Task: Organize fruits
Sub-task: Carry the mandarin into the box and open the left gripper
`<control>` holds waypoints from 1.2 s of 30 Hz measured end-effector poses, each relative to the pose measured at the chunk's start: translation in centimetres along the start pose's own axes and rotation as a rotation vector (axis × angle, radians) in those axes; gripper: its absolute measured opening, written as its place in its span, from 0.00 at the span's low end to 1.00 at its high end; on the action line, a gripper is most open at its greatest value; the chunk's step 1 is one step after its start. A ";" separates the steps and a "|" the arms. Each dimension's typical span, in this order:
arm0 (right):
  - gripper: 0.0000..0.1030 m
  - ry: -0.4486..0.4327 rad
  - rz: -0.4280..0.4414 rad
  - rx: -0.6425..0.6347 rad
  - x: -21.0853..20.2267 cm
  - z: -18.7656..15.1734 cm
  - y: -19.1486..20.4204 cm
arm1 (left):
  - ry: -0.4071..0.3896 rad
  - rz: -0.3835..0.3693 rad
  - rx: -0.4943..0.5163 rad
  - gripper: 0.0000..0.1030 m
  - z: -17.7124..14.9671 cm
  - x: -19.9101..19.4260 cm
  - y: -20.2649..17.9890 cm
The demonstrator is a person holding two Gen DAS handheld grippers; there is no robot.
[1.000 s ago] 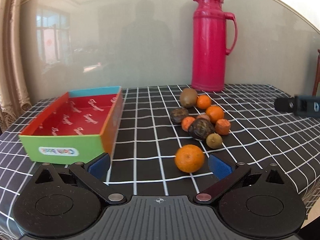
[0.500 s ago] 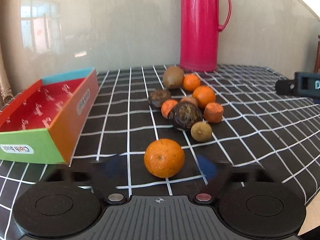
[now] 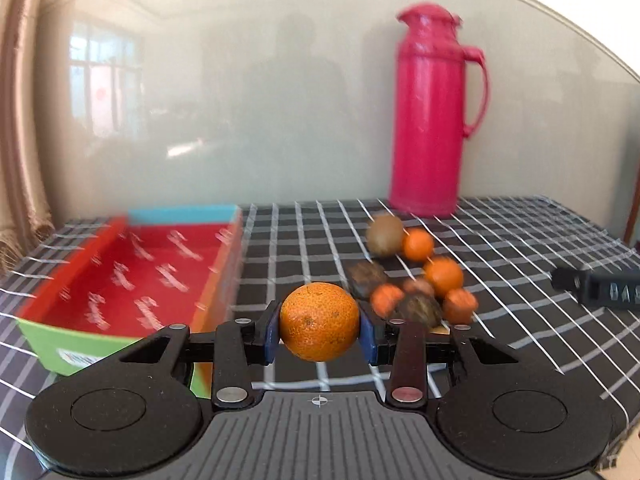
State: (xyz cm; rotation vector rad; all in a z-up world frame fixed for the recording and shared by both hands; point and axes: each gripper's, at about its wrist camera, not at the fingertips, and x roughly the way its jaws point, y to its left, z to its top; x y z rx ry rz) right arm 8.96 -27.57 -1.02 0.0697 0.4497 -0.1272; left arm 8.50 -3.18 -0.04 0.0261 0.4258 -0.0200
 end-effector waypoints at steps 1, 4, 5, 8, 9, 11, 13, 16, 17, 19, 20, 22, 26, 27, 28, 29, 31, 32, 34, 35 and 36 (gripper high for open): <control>1.00 0.000 0.004 -0.006 0.0 0.0 0.3 | -0.012 0.017 -0.007 0.38 0.3 -0.1 0.8; 1.00 0.002 0.018 -0.029 0.1 -0.1 1.7 | -0.025 0.062 -0.041 0.38 1.3 0.0 3.7; 1.00 0.002 0.023 -0.037 0.1 -0.1 2.2 | -0.023 0.074 -0.048 0.38 1.5 0.2 4.5; 1.00 0.001 0.042 -0.068 0.2 -0.2 3.9 | -0.021 0.103 -0.066 0.38 1.9 0.8 7.0; 1.00 0.000 0.049 -0.078 0.2 -0.3 4.6 | -0.021 0.112 -0.070 0.38 2.0 1.0 7.8; 1.00 0.003 0.061 -0.096 0.3 -0.4 5.8 | -0.020 0.130 -0.079 0.38 2.0 1.3 9.3; 1.00 0.006 0.076 -0.108 0.5 -0.4 6.9 | -0.018 0.143 -0.093 0.38 1.9 1.6 10.6; 1.00 0.012 0.099 -0.127 0.7 -0.5 8.6 | -0.008 0.156 -0.102 0.39 1.4 2.1 12.1; 1.00 0.014 0.106 -0.134 0.8 -0.5 9.1 | -0.002 0.156 -0.103 0.39 1.3 2.4 12.5; 1.00 0.017 0.120 -0.147 0.8 -0.7 10.0 | 0.017 0.161 -0.109 0.38 1.1 3.2 13.1; 1.00 0.018 0.126 -0.154 0.8 -0.7 10.5 | 0.022 0.163 -0.115 0.38 1.0 3.6 13.3; 1.00 0.016 0.135 -0.168 0.7 -0.8 11.2 | 0.025 0.169 -0.121 0.39 0.8 3.9 13.4; 1.00 0.012 0.150 -0.186 0.5 -0.9 11.9 | 0.016 0.176 -0.135 0.41 0.5 3.6 13.3; 1.00 0.008 0.154 -0.191 0.4 -1.0 11.9 | 0.000 0.171 -0.133 0.63 0.5 3.2 13.1; 1.00 0.004 0.156 -0.196 0.3 -1.0 11.9 | -0.026 0.177 -0.129 0.79 0.5 2.7 12.9; 1.00 0.001 0.156 -0.202 0.2 -1.0 11.9 | -0.059 0.194 -0.120 0.96 0.6 2.1 12.5; 1.00 0.000 0.155 -0.212 0.1 -1.1 11.6 | -0.105 0.208 -0.096 0.97 0.6 1.1 12.0; 1.00 0.000 0.157 -0.214 0.0 -1.1 11.5 | -0.112 0.208 -0.092 0.97 0.6 0.8 11.8; 1.00 -0.001 0.161 -0.221 -0.2 -1.1 11.2 | -0.111 0.211 -0.094 0.98 0.6 0.4 11.5; 1.00 -0.004 0.159 -0.224 -0.2 -1.1 11.0 | -0.114 0.214 -0.091 0.98 0.5 0.2 11.4; 1.00 -0.009 0.156 -0.226 -0.3 -1.1 10.8 | -0.117 0.223 -0.087 0.98 0.5 0.0 11.3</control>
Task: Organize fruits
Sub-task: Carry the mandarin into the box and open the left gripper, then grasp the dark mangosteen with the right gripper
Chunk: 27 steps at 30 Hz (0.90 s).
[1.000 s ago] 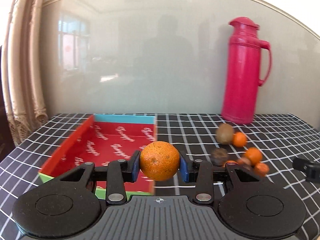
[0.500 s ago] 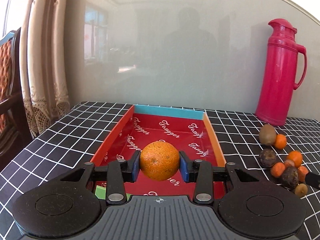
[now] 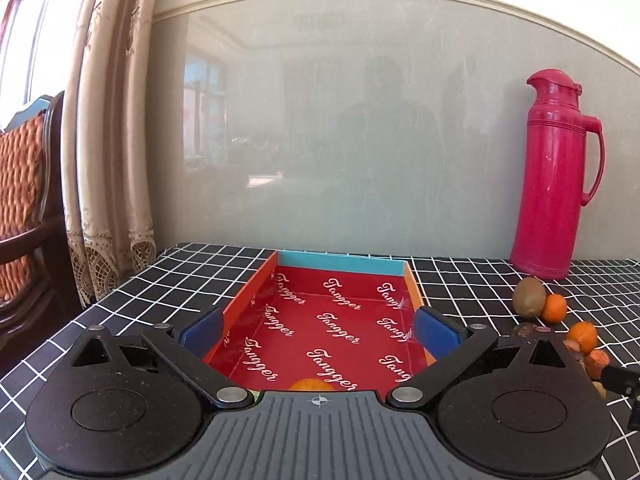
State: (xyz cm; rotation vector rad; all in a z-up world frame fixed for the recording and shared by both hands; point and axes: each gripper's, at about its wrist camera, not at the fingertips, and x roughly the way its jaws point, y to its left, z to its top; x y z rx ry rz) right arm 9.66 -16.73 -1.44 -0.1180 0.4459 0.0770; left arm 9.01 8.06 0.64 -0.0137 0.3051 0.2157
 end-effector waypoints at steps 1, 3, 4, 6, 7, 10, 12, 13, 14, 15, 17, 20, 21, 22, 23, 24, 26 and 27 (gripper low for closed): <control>1.00 -0.003 0.000 0.000 -0.2 0.0 -0.3 | -0.002 0.009 0.001 1.00 0.0 -0.2 -0.1; 1.00 0.006 0.003 0.003 -0.3 -0.1 -0.7 | -0.008 0.013 -0.003 1.00 0.1 -0.5 -0.1; 1.00 0.021 -0.001 -0.003 -0.1 -0.2 -0.9 | -0.008 0.016 -0.008 1.00 0.1 -0.6 -0.1; 1.00 0.035 -0.009 -0.016 0.0 -0.3 -1.1 | -0.007 0.019 -0.018 1.00 0.0 -0.8 -0.1; 1.00 0.035 -0.010 -0.013 0.0 -0.4 -1.4 | -0.005 0.020 -0.020 1.00 -0.1 -0.9 -0.1; 1.00 0.041 -0.006 -0.003 0.1 -0.4 -1.8 | 0.005 0.018 -0.008 1.00 -0.2 -0.7 -0.5; 0.98 0.042 0.015 -0.012 0.2 -0.4 -1.6 | 0.010 0.018 0.006 1.00 -0.3 -0.6 -0.6; 0.97 0.046 0.030 -0.019 0.4 -0.3 -1.3 | 0.011 0.020 0.010 1.00 -0.4 -0.5 -0.6; 0.95 0.050 0.036 -0.029 0.6 -0.3 -1.0 | 0.011 0.022 0.012 1.00 -0.3 -0.5 -0.5; 0.94 0.055 0.037 -0.042 0.9 -0.3 -0.6 | 0.012 0.023 0.013 1.00 -0.3 -0.5 -0.4; 0.90 0.062 0.044 -0.064 1.4 -0.2 0.0 | 0.012 0.034 0.010 1.00 -0.3 -0.4 0.0; 0.85 0.065 0.055 -0.061 2.2 0.2 0.4 | 0.019 0.052 -0.003 1.00 -0.3 -0.3 1.1; 0.83 0.069 0.055 -0.058 2.4 0.3 0.5 | 0.024 0.056 -0.006 1.00 -0.3 -0.2 1.5; 0.80 0.075 0.055 -0.056 2.7 0.3 0.5 | 0.029 0.061 -0.007 1.00 -0.4 -0.1 1.8; 0.78 0.084 0.060 -0.052 3.0 0.4 0.6 | 0.034 0.066 -0.006 1.00 -0.4 -0.1 2.1; 0.77 0.093 0.062 -0.050 3.3 0.4 0.7 | 0.039 0.070 -0.003 1.00 -0.5 -0.1 2.5; 0.76 0.106 0.059 -0.050 3.8 0.4 0.9 | 0.045 0.077 0.004 1.00 -0.6 -0.2 3.2; 0.76 0.111 0.059 -0.049 4.0 0.4 1.0 | 0.047 0.078 0.008 1.00 -0.7 -0.3 3.4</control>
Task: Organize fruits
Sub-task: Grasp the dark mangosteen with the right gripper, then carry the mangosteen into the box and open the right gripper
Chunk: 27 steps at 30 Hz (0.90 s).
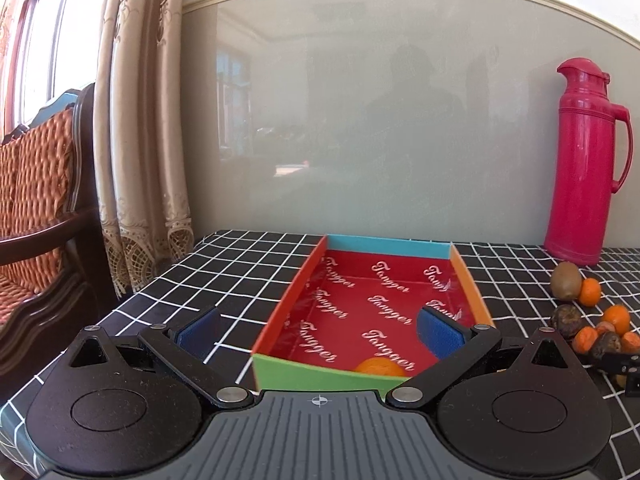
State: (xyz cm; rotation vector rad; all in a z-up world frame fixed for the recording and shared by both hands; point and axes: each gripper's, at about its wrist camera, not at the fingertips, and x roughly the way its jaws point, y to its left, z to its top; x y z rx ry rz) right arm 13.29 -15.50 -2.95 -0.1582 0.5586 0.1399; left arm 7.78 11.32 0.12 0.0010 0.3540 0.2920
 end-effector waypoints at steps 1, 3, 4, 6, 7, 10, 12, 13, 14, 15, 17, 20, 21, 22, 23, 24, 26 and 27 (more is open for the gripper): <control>0.75 0.004 0.001 0.001 0.1 0.0 0.1 | 0.002 0.002 0.006 1.00 -0.1 0.0 0.2; 0.73 0.016 0.006 0.004 0.5 0.1 0.3 | 0.007 0.011 0.017 1.00 -0.2 0.0 0.6; 0.71 0.024 0.008 0.008 0.8 0.1 0.4 | 0.011 0.013 0.017 1.00 -0.2 0.0 0.8; 0.63 0.041 0.012 0.013 1.2 0.2 0.5 | 0.021 0.015 0.010 1.00 -0.2 0.1 1.2; 0.58 0.049 0.012 0.014 1.4 0.2 0.6 | 0.025 0.015 0.007 1.00 -0.2 0.2 1.4; 0.59 0.068 0.000 0.014 2.2 0.4 0.8 | 0.032 0.012 0.007 1.00 -0.3 0.2 1.6; 0.58 0.075 -0.002 0.020 2.6 0.5 0.8 | 0.035 0.011 0.011 1.00 -0.4 0.2 1.7; 0.58 0.079 -0.004 0.026 2.8 0.5 0.7 | 0.037 0.010 0.012 1.00 -0.4 0.3 1.7; 0.57 0.088 -0.005 0.034 3.1 0.5 0.5 | 0.039 0.009 0.012 1.00 -0.4 0.3 1.8; 0.56 0.098 -0.007 0.037 3.3 0.6 0.4 | 0.039 0.011 0.011 1.00 -0.4 0.3 1.8; 0.50 0.112 -0.019 0.036 3.9 0.5 0.4 | 0.042 0.010 0.007 1.00 -0.4 0.3 2.0; 0.49 0.109 -0.017 0.040 4.0 0.6 0.2 | 0.045 0.009 0.001 1.00 -0.4 0.4 2.1; 0.48 0.107 -0.016 0.037 4.0 0.6 0.2 | 0.045 0.007 -0.001 1.00 -0.4 0.4 2.2; 0.48 0.101 -0.014 0.036 3.9 0.6 0.2 | 0.045 0.007 -0.002 1.00 -0.4 0.4 2.2; 0.48 0.086 -0.014 0.033 3.6 0.7 0.2 | 0.043 0.007 -0.001 1.00 -0.4 0.3 2.2; 0.48 0.067 -0.019 0.028 3.3 0.8 0.3 | 0.043 0.007 0.001 1.00 -0.4 0.3 2.2; 0.48 0.030 -0.023 0.029 2.6 1.0 0.4 | 0.044 0.008 0.006 1.00 -0.5 0.3 2.2; 0.48 0.016 -0.018 0.036 2.3 1.2 0.4 | 0.043 0.009 0.009 1.00 -0.5 0.2 2.2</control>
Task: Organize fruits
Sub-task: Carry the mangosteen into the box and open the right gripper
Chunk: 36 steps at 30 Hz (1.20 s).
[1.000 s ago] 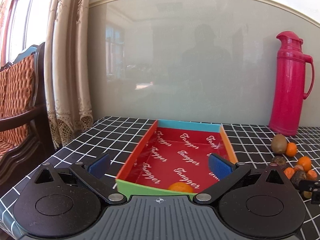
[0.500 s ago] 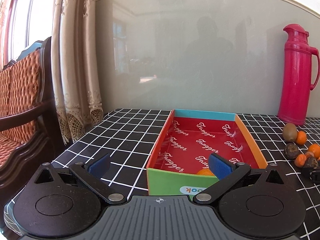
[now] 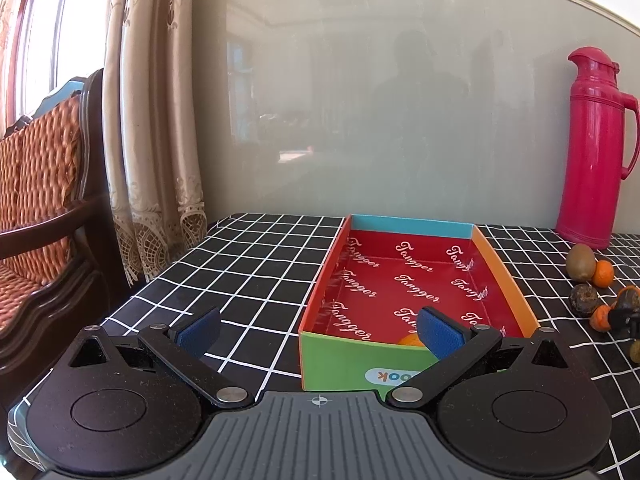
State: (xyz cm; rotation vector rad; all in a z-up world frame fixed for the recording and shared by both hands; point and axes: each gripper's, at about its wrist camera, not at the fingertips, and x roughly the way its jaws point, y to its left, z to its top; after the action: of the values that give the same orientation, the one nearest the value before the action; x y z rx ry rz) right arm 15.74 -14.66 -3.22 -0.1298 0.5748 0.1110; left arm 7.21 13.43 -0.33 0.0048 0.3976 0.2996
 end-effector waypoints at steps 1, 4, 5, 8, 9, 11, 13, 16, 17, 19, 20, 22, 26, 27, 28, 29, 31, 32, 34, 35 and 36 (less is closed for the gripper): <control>0.48 -0.010 0.004 0.005 -0.3 0.1 0.1 | 0.000 0.001 0.003 1.00 0.0 0.0 0.0; 0.48 -0.034 0.025 0.016 -0.8 0.7 1.0 | -0.002 0.010 0.009 1.00 -0.2 -0.1 0.4; 0.48 -0.044 0.034 0.017 -1.0 0.9 1.4 | -0.004 0.016 0.009 1.00 -0.3 -0.1 0.6; 0.48 -0.085 0.068 0.022 -1.7 1.6 2.9 | -0.005 0.035 0.002 1.00 -0.6 -0.2 1.6; 0.48 -0.103 0.081 0.024 -2.0 1.8 3.5 | -0.002 0.042 -0.002 1.00 -0.7 -0.1 2.1; 0.48 -0.140 0.107 0.022 -2.5 2.2 4.8 | 0.007 0.059 -0.006 1.00 -1.0 0.0 2.9; 0.48 -0.172 0.139 0.025 -2.9 2.5 6.1 | 0.014 0.074 -0.012 1.00 -1.2 0.0 3.8; 0.48 -0.208 0.189 0.003 -3.0 3.0 8.6 | 0.023 0.096 -0.020 1.00 -1.5 0.0 4.9; 0.48 -0.212 0.206 -0.009 -3.0 3.2 9.6 | 0.026 0.103 -0.022 1.00 -1.6 0.0 5.3; 0.48 -0.210 0.231 -0.033 -2.7 3.2 11.3 | 0.032 0.111 -0.027 1.00 -1.7 0.0 5.8; 0.48 -0.207 0.241 -0.047 -2.6 3.1 12.1 | 0.035 0.114 -0.031 1.00 -1.7 0.1 6.0; 0.49 -0.194 0.258 -0.066 -2.1 2.9 13.5 | 0.038 0.117 -0.031 1.00 -1.8 0.1 6.3; 0.71 -0.169 0.254 -0.096 -1.5 2.3 15.4 | 0.041 0.120 -0.027 1.00 -1.8 0.1 6.5; 0.75 -0.187 0.252 -0.089 -1.9 2.2 15.4 | 0.041 0.118 -0.027 1.00 -1.8 0.1 6.4; 0.82 -0.215 0.251 -0.080 -2.5 2.2 15.2 | 0.040 0.111 -0.028 1.00 -1.8 0.1 6.4; 0.86 -0.246 0.246 -0.072 -3.1 2.3 14.9 | 0.038 0.107 -0.030 1.00 -1.7 0.1 6.3; 0.86 -0.286 0.230 -0.054 -3.9 2.2 13.9 | 0.037 0.089 -0.031 1.00 -1.6 0.1 5.9; 0.86 -0.293 0.226 -0.042 -3.9 2.3 13.3 | 0.037 0.077 -0.029 1.00 -1.6 0.0 5.6; 0.86 -0.300 0.209 -0.011 -4.1 2.3 12.0 | 0.029 0.060 -0.019 1.00 -1.4 -0.1 4.8; 0.86 -0.307 0.198 0.003 -4.2 2.3 11.2 | 0.022 0.046 -0.012 1.00 -1.3 -0.2 4.4; 0.86 -0.315 0.183 0.015 -4.3 2.3 10.5 | 0.016 0.032 -0.005 1.00 -1.2 -0.3 3.8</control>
State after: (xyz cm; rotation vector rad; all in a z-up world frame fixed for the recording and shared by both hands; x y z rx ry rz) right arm 11.92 -4.27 0.09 -0.0433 0.2720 0.2989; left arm 5.41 16.96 -1.04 0.0039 0.4129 0.3321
